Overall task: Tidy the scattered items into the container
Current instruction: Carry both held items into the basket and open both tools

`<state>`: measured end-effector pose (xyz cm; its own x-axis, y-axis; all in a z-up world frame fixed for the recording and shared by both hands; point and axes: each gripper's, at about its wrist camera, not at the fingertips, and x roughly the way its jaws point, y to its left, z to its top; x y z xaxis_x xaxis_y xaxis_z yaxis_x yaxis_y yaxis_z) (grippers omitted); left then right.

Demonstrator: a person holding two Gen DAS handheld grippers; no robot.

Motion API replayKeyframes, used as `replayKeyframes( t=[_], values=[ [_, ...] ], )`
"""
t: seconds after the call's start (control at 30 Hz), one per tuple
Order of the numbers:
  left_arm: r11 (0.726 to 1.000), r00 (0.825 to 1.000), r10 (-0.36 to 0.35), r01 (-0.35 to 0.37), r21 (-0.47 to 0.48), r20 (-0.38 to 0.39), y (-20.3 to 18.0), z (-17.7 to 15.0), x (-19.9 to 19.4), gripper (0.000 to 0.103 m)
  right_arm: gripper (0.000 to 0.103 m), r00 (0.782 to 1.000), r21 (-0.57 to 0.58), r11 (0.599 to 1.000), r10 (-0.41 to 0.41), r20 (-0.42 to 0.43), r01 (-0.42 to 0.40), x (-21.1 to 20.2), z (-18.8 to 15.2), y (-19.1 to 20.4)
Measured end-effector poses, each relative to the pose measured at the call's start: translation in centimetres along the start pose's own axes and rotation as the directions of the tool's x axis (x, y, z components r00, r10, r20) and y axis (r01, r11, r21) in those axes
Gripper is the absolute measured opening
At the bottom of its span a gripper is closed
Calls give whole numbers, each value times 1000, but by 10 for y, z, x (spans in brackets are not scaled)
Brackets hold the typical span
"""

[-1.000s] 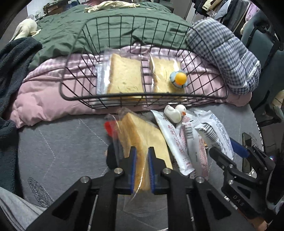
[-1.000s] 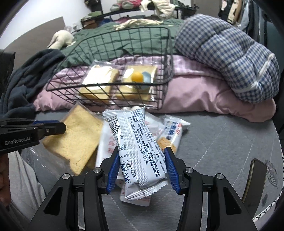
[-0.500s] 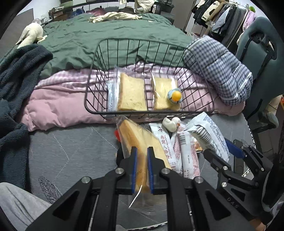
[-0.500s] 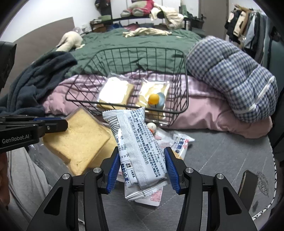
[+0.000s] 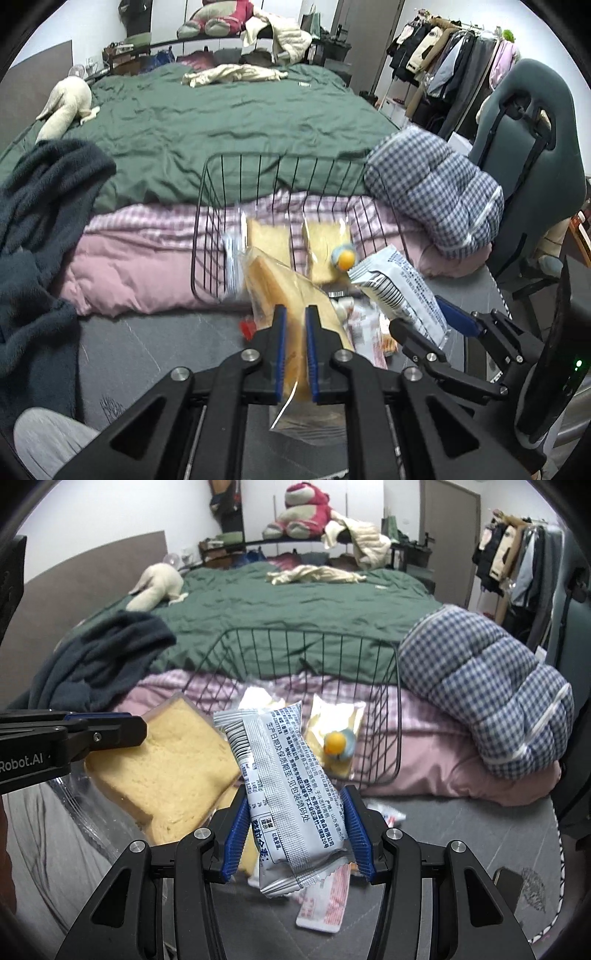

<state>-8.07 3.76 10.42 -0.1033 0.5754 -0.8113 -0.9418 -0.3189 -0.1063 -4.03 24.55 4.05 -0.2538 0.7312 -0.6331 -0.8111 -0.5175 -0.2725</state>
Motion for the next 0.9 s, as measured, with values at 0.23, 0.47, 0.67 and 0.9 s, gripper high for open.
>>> replayKeyframes(
  t=[0.23, 0.47, 0.67, 0.9],
  values=[
    [1000, 1000, 25, -25, -4, 19, 9, 43, 26, 8, 50, 1000, 38, 999, -10, 9, 10, 27, 41, -13],
    [999, 999, 41, -41, -11, 4, 17, 82, 69, 3, 50, 1000, 82, 997, -2, -27, 5, 77, 68, -25],
    [997, 997, 71, -71, -15, -23, 24, 89, 100, 4, 52, 995, 105, 994, -3, -95, 13, 123, 77, -32],
    [997, 997, 80, -80, -17, -17, 30, 80, 97, 47, 70, 995, 105, 994, -11, -103, 22, 129, 79, -29]
  ],
)
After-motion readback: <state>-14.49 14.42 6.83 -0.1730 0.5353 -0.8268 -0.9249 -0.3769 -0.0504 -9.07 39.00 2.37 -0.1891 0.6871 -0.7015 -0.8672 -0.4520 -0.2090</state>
